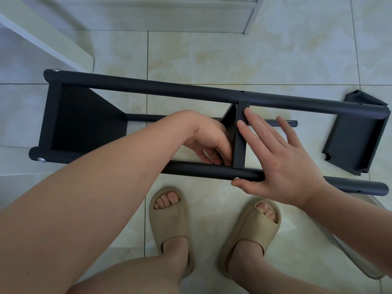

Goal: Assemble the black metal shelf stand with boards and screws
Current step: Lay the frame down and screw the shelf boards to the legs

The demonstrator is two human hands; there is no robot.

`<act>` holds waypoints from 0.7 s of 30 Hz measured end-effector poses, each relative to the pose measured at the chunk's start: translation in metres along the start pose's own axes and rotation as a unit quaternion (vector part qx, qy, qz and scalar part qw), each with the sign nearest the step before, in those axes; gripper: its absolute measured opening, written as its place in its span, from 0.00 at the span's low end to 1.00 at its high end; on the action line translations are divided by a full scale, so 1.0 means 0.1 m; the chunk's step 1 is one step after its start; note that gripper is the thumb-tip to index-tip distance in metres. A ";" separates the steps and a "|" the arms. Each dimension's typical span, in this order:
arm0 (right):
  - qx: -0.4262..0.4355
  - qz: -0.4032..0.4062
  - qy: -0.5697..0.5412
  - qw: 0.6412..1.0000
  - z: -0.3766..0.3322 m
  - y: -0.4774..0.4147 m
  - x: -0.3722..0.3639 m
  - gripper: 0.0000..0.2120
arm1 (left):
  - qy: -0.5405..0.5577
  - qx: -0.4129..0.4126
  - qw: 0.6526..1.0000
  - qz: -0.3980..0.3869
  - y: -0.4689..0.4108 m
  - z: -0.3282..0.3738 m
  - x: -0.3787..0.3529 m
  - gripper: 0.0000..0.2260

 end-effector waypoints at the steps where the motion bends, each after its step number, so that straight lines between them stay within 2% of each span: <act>1: 0.000 0.001 0.000 1.000 0.00 0.00 0.00 0.47 | 0.003 -0.002 1.000 0.002 -0.01 0.00 0.00 0.04; 12: 0.001 0.002 -0.002 1.000 0.00 0.00 0.00 0.47 | 0.023 -0.014 1.000 -0.003 0.05 0.02 0.00 0.08; 21: 0.002 0.004 -0.002 1.000 0.00 0.00 0.00 0.48 | 0.008 0.009 1.000 -0.003 0.01 0.01 -0.02 0.05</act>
Point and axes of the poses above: each hand's wrist, its own y-axis away from the middle knuckle, its own x-axis out of the back of the hand, z = x × y, the point moved 4 cm from there along -y, towards the middle knuckle, and after that the axes turned 7 degrees about x, right-handed, at the moved point
